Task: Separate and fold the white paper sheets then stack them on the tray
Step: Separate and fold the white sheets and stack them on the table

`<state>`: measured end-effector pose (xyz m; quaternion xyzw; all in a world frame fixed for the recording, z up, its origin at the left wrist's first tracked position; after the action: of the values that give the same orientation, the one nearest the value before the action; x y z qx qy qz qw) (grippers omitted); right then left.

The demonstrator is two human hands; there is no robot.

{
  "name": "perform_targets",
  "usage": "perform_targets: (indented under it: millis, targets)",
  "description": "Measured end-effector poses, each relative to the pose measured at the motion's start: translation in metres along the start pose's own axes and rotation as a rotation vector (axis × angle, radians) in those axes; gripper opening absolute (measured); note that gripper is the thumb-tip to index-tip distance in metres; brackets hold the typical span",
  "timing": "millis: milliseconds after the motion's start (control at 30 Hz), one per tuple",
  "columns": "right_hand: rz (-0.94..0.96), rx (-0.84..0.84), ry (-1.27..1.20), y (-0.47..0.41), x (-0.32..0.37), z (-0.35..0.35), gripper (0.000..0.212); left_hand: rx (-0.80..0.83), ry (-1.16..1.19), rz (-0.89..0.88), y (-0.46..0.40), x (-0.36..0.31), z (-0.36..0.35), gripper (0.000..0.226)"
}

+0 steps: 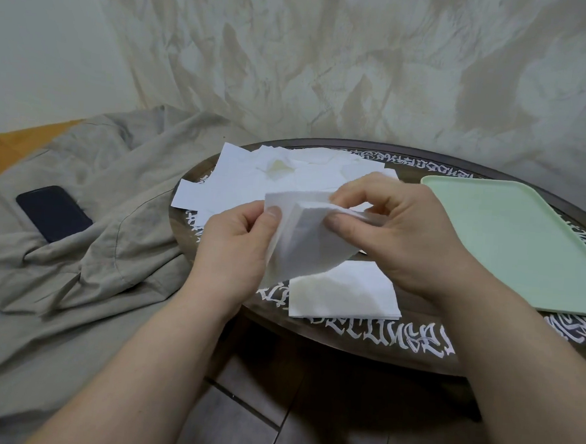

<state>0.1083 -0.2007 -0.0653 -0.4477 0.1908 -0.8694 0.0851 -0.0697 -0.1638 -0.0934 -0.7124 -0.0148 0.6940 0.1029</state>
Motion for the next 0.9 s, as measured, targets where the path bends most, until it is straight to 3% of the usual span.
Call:
perform_targets:
  millis: [100,300,433,567,900]
  targets:
    - [0.008,0.096,-0.021,0.001,0.000,-0.001,0.009,0.092,0.029,0.030,0.003,-0.002,-0.003,0.030]
    - [-0.063,0.034,0.055,0.000,-0.009,-0.005,0.007,0.226,0.064,0.041,0.009,-0.004,-0.009,0.032]
    - [-0.085,0.011,0.053,-0.001,-0.008,-0.005,0.007,0.221,0.048,0.008,0.008,-0.004,-0.009,0.062]
    - [-0.096,0.020,0.060,-0.002,-0.007,-0.004,0.006,0.238,-0.041,-0.024,0.010,-0.005,-0.010,0.026]
    - [-0.104,-0.001,0.041,-0.001,-0.004,-0.006,0.007,0.204,-0.186,-0.111,0.011,-0.007,-0.013,0.026]
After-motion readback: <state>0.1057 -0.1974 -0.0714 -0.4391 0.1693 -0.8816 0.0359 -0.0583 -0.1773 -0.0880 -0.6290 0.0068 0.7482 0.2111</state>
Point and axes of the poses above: each hand's wrist, its own y-axis away from the middle knuckle, its own z-axis out of the back of the hand, x = y × z, the point moved 1 cm from there along -y, towards the middle knuckle, and after that the axes turned 10 degrees about y, right-handed, at the moved point
